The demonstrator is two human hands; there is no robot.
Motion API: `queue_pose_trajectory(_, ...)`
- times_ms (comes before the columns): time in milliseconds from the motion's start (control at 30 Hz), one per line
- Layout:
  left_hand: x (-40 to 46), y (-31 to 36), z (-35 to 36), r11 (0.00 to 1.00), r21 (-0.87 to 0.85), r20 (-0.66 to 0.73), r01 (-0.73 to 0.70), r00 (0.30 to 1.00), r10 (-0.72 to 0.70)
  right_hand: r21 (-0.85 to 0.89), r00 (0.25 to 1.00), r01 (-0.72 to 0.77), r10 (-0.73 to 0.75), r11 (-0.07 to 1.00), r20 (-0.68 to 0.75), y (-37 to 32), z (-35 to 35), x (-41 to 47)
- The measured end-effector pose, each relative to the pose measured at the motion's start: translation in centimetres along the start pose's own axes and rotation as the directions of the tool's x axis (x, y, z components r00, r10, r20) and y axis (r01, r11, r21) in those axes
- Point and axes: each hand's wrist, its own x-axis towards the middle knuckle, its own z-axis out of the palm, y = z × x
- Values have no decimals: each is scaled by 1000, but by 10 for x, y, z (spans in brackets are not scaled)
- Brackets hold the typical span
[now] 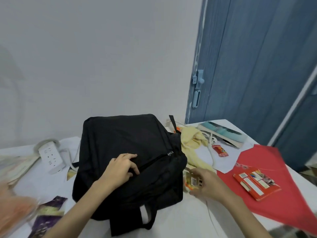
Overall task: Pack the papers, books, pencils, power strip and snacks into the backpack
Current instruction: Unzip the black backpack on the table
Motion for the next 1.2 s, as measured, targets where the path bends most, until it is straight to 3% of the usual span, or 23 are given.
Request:
queue_pose_trajectory(100, -3, -2, -3, 998, 58, 6, 20, 1000, -20, 243, 996, -15, 35, 970, -79, -4, -20, 0)
queue_pose_trajectory(200, -6, -12, -3, 996, 76, -3, 49, 999, -49, 488, 979, 25, 77, 872, -188, -14, -51, 3)
queue_pose_trajectory(333, -9, -25, -12, 988, -129, -81, 88, 992, -99, 508, 940, 268, -106, 819, -325, -49, -68, 17)
queue_pose_trajectory(400, -11, -27, -24, 951, -298, -243, 81, 957, -158, 403, 879, 412, -240, 817, -412, -79, -66, 21)
queue_pose_trajectory(500, -12, -31, -43, 896, -443, -498, 23, 825, -267, 169, 758, 598, -485, 784, -436, -129, -53, 21)
queue_pose_trajectory(667, -14, -29, -60, 863, -498, -613, -89, 740, -277, -314, 547, 724, -788, 614, -281, -177, 1, 22)
queue_pose_trajectory(700, -15, -30, -61, 860, -500, -627, -103, 728, -277, -359, 540, 715, -800, 601, -263, -182, 10, 26)
queue_pose_trajectory(800, -19, -31, -64, 856, -498, -655, -136, 706, -269, -438, 586, 631, -763, 641, -273, -189, 26, 51)
queue_pose_trajectory(867, -23, -33, -64, 852, -506, -652, -134, 707, -275, -526, 724, 468, -650, 710, -233, -196, 31, 66)
queue_pose_trajectory(900, -23, -32, -64, 847, -515, -643, -129, 712, -283, -525, 829, 381, -532, 761, -170, -196, 32, 71)
queue_pose_trajectory(967, -28, -36, -61, 835, -539, -618, -112, 726, -302, -518, 951, 267, -309, 813, 5, -190, 41, 86)
queue_pose_trajectory(1033, -28, -38, -57, 835, -538, -578, -116, 771, -266, -488, 977, 193, -121, 851, 175, -182, 45, 97)
queue_pose_trajectory(1200, -37, -46, -51, 862, -502, -455, -62, 867, -202, -400, 961, 196, -95, 896, 259, -187, 32, 96)
